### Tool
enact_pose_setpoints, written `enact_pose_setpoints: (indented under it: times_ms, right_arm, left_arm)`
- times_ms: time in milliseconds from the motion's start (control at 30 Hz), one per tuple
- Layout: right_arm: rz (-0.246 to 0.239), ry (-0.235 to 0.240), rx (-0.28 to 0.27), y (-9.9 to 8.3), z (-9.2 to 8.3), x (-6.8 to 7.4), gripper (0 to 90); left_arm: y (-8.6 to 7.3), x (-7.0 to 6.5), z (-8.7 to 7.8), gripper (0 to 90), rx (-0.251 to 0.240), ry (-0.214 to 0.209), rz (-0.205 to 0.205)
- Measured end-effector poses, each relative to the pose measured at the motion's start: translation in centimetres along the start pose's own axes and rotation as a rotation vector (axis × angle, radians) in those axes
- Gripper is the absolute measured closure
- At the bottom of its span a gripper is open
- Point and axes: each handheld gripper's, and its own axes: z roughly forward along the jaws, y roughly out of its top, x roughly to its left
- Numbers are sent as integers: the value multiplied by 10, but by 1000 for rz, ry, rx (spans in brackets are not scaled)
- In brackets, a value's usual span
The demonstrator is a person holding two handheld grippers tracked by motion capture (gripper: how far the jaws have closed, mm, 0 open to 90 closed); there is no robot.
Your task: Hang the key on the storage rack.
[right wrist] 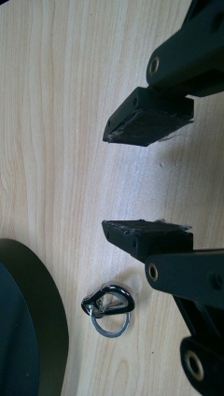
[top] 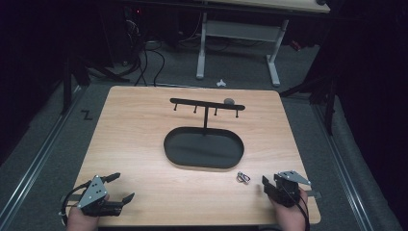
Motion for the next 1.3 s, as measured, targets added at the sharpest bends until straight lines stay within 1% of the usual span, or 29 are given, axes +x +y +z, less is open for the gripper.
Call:
enact_pose_setpoints:
  times_ms: [33,200,233,300,333,433,567,633,900,1033,1067,1233,1300]
  right_arm:
    - [6,2,1,0,1,0,499]
    - [2,12,2,0,3,-1,482]
    - [-4,13,-1,0,3,-1,478]
    - [2,15,2,-1,2,-1,471]
    - [-5,20,0,-1,2,-2,465]
    - [-3,28,0,-1,1,-2,455]
    - [2,25,3,-1,1,-1,447]
    - [-13,35,3,0,3,1,446]
    - [-29,48,1,2,3,6,441]
    - [-37,60,-8,3,2,8,436]
    - [-47,62,-12,4,2,9,435]
    - [-50,74,-20,5,3,17,424]
    - [-58,77,-27,7,3,20,415]
  left_arm:
    - [0,0,0,153,0,0,0]
    - [0,0,0,153,-3,5,-4]
    - [0,0,1,153,-4,3,-3]
    - [1,0,1,153,-4,0,-1]
    - [1,0,2,153,-4,-2,-1]
    - [1,0,2,153,-3,-8,1]
    - [1,1,0,153,-10,-8,-6]
    - [0,1,-1,153,-17,-5,-13]
    - [0,2,-2,153,-19,-7,-17]
    - [0,2,-2,153,-18,-10,-20]
    - [0,2,-2,153,-19,-10,-21]
    - [0,2,-2,153,-23,-17,-22]
    - [0,2,-2,153,-21,-18,-23]
